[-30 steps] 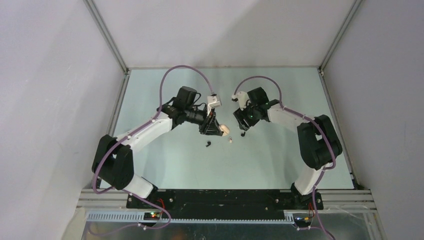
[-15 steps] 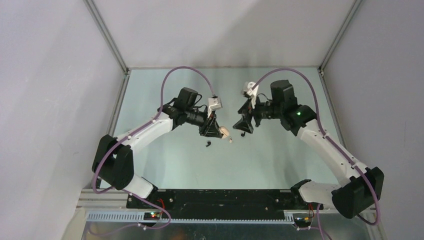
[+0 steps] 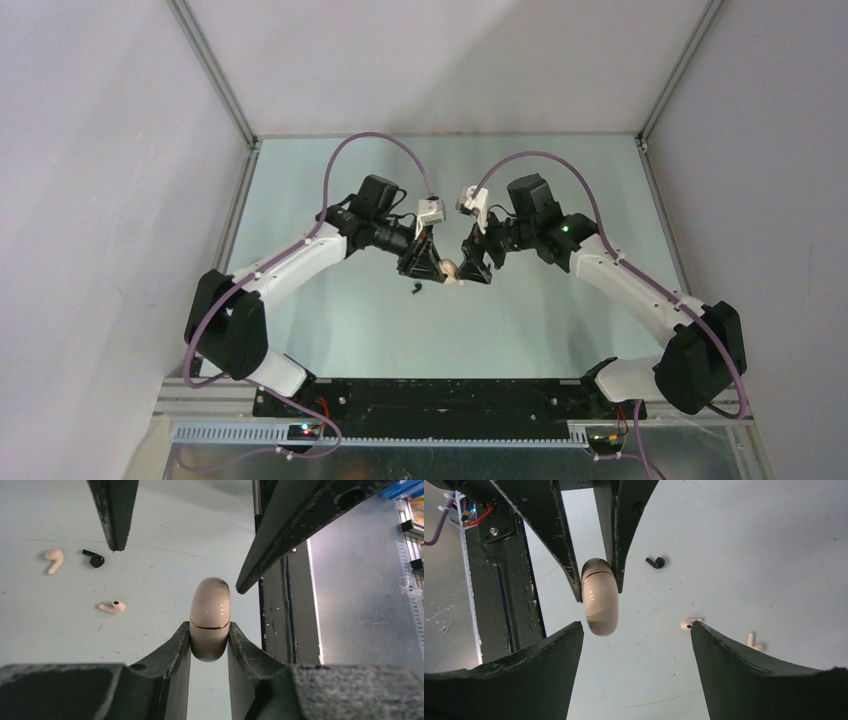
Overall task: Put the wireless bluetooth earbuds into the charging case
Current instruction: Open the charging case at the center of the board.
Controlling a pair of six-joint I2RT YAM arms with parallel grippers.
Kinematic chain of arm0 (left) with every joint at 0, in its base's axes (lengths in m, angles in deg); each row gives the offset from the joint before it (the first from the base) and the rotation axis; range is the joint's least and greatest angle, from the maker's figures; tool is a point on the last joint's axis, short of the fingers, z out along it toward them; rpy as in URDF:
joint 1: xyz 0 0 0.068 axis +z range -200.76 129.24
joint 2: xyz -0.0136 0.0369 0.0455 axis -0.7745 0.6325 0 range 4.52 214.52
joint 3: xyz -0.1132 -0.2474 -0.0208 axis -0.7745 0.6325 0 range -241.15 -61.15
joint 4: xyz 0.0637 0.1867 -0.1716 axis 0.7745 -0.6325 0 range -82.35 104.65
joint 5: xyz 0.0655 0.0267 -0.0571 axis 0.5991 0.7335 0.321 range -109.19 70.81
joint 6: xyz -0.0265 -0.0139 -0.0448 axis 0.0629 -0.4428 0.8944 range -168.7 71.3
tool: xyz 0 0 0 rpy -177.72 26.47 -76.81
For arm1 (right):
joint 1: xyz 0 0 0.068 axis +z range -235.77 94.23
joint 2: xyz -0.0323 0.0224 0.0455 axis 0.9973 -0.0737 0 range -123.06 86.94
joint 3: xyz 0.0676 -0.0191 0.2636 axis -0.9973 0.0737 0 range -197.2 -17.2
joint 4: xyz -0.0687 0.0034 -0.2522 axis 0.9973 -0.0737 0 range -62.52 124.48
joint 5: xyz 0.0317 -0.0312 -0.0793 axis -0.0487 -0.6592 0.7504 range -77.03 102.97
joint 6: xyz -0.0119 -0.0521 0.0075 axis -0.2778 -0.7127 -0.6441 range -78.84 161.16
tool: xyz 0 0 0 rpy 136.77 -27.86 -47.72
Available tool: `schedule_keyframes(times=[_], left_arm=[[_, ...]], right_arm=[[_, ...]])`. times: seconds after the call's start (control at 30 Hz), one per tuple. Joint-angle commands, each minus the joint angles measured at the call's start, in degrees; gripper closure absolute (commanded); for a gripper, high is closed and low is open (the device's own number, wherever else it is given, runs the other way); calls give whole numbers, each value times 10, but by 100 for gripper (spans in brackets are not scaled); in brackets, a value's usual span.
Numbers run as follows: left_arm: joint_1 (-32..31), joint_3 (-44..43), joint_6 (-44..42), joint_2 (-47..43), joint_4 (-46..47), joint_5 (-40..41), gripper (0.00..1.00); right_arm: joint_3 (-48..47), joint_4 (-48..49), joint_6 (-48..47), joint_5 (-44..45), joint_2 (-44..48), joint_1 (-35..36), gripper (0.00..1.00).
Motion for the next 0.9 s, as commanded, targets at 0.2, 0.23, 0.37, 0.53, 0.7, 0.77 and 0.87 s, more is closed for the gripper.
schedule_keyframes(times=[0.2, 0.23, 0.37, 0.53, 0.7, 0.77, 0.87], left_arm=[[-5, -29, -31, -14, -25, -41, 100], [-5, -29, -34, -14, -28, -41, 100], [-8, -30, -42, -15, -36, -44, 100], [-10, -33, -52, -15, -47, -49, 100], [-10, -33, -64, -16, -58, -52, 100], [-10, -33, -67, -16, -59, -53, 100], [-10, -35, -69, -14, -62, -55, 100]], right_arm=[[-4, 20, -2, 11, -15, 9, 15], [-5, 21, 0, 16, -15, 11, 15], [-4, 30, 9, 24, -20, 14, 15], [-4, 42, 15, 52, -23, 9, 14], [1, 47, 13, 50, -7, -14, 14], [2, 49, 14, 51, 2, -24, 14], [3, 49, 13, 48, 13, -35, 14]])
